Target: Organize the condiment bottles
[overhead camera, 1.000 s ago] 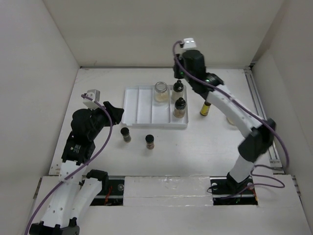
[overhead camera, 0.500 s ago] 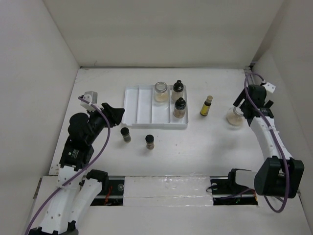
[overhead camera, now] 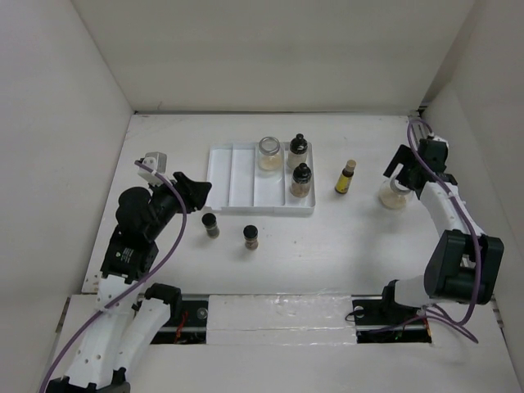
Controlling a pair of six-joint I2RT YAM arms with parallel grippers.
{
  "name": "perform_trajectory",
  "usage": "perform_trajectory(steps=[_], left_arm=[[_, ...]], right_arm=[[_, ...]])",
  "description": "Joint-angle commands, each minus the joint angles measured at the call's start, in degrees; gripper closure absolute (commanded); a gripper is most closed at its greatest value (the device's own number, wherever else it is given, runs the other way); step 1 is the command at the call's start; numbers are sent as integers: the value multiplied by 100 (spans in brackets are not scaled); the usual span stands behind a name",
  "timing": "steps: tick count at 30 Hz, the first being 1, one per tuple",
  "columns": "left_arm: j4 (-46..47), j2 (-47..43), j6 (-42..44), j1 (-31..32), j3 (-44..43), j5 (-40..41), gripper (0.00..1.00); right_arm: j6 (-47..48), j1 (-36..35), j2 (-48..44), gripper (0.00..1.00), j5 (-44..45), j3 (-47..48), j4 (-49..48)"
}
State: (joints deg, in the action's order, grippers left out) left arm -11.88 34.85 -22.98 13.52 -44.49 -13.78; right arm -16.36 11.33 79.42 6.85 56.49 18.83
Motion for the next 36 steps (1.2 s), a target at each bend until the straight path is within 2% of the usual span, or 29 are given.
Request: perform_trajectory(steps=[1,6,16,21,23,26,29,36], left_arm=[[168,22,57,28,2,-107,54],[168,22,57,28,2,-107,54],[168,22,57,28,2,-107,54],[168,22,57,28,54,-160,54],[168,22,57,28,54,-160,54],[168,22,110,28,54,-160,54],[168,74,110,28,54,-160,54],[168,74,110,28,54,-160,54]], right_arm=[[107,158,91,0,-588,161,-450],[-16,159,39,0,-904,-76,-450],[-263,-210,-1226,1,-1230,-894,-337],[-202,-210,-1403,1,-133,-482,-221],[-201,-158,-1079,0,227,-359,-275],[-122,9,-525,0,-16,-42,-275],[-69,9,-313,0,-359,11,-327],[-69,-114,118,0,-70,11,-257]])
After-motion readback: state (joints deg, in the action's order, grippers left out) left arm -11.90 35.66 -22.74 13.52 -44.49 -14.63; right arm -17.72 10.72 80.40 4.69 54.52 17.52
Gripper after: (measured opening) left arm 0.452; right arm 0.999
